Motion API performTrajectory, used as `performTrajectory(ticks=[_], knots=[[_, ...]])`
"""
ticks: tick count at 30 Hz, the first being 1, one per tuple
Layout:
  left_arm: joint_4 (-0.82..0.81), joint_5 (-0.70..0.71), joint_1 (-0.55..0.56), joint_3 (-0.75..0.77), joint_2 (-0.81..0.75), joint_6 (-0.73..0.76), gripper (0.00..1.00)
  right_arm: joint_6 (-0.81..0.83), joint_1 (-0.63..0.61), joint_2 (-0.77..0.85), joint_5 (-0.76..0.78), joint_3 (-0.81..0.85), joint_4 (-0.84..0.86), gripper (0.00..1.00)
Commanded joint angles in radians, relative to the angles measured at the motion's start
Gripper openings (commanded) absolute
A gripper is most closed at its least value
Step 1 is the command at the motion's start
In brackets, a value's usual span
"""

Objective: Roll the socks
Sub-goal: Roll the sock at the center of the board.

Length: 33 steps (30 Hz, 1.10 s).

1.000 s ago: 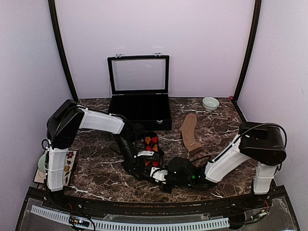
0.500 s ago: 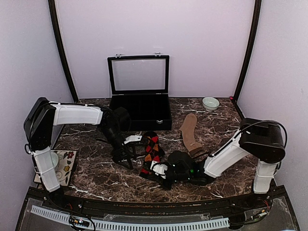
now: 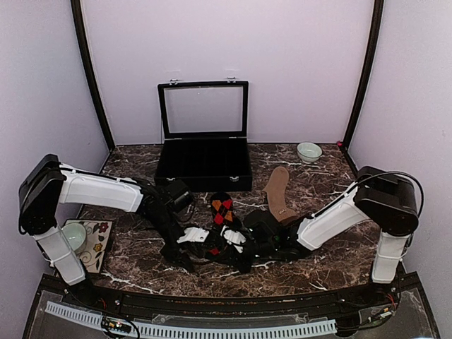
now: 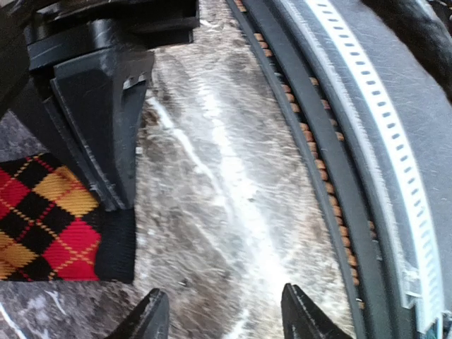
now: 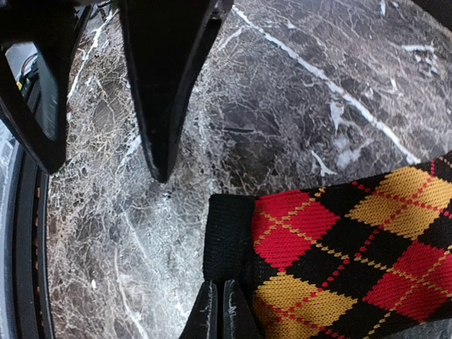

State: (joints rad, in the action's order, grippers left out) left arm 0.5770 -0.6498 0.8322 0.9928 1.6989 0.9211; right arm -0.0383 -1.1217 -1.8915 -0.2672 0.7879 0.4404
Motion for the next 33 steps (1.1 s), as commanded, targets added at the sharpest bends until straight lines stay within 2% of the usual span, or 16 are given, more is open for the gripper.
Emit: performTrajectory(ticks=[1,6,11,20,33], knots=[[-0.162,0.038,0.011,-0.032,-0.034,0.014,0.55,-0.087,0.017,-0.021,-0.088,-0.021,-0.215,0.0],[-0.195,0.089,0.04,-0.018,-0.021,0.044,0.53,-0.158,0.06,-0.039,-0.176,-0.005,-0.225,0.0],[-0.161,0.149,0.082,-0.006,-0.012,0.13,0.53,-0.219,0.095,-0.078,-0.272,0.022,-0.228,0.0],[-0.23,0.194,0.105,-0.023,0.019,0.118,0.46,-0.277,0.12,-0.085,-0.307,0.007,-0.191,0.0],[-0.286,0.233,0.108,-0.024,0.06,0.117,0.41,-0.296,0.132,-0.09,-0.31,0.014,-0.199,0.0]])
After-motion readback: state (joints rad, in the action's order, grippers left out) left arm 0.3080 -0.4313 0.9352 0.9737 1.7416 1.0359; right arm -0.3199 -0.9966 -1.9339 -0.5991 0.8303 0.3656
